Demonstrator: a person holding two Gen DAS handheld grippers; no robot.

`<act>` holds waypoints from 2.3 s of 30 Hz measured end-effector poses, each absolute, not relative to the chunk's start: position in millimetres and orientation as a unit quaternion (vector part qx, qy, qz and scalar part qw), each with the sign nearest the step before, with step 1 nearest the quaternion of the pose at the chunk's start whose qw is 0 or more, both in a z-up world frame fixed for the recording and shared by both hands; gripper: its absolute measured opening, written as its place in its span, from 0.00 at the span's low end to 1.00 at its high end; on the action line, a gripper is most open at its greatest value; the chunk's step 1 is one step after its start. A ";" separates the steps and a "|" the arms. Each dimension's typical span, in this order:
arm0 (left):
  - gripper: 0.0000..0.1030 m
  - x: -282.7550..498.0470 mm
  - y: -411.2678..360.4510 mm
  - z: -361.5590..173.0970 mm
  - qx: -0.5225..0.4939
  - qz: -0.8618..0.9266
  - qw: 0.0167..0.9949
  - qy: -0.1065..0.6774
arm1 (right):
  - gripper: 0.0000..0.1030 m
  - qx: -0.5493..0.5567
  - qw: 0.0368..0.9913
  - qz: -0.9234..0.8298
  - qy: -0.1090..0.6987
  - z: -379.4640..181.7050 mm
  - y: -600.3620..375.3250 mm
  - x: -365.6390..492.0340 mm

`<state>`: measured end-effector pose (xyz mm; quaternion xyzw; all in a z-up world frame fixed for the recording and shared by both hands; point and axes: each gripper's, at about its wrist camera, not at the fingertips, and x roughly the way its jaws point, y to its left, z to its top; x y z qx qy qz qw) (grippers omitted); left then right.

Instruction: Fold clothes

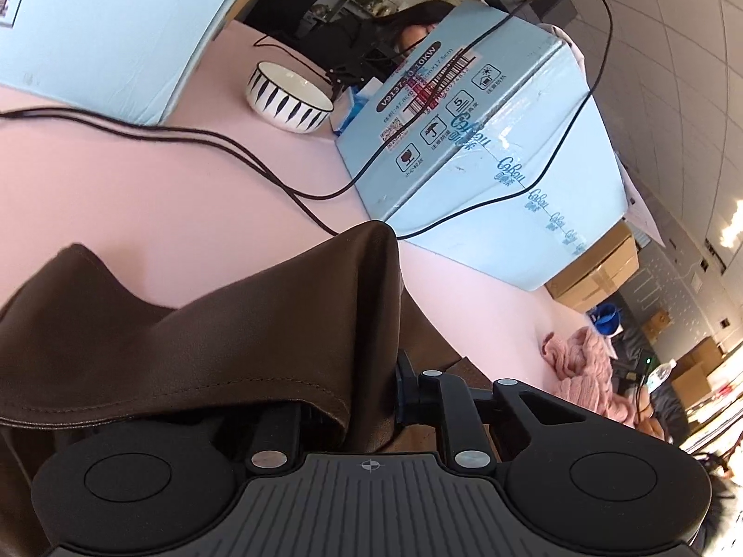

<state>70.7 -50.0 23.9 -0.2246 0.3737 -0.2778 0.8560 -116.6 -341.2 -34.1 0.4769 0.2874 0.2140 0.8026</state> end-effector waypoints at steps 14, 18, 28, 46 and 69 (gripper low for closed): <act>0.18 37.3 -20.2 65.0 -0.161 -0.358 0.795 0.462 | 0.05 0.439 0.862 0.112 0.226 21.0 -425.9 -104.3; 0.18 29.6 -13.9 67.5 -0.140 -0.380 0.776 0.485 | 0.06 0.429 0.870 0.102 0.220 35.4 -442.7 -89.0; 0.18 31.2 21.4 17.6 -0.151 -0.347 0.750 0.542 | 0.10 0.442 0.838 0.071 0.313 1.9 -450.0 -77.4; 0.57 26.0 49.9 14.7 -0.299 -0.395 0.733 0.466 | 0.60 0.409 0.829 0.102 0.367 9.6 -460.2 -101.9; 0.21 2.2 12.1 -12.3 -0.259 -0.403 0.704 0.523 | 0.04 0.320 0.858 0.098 0.390 -0.5 -450.9 -135.1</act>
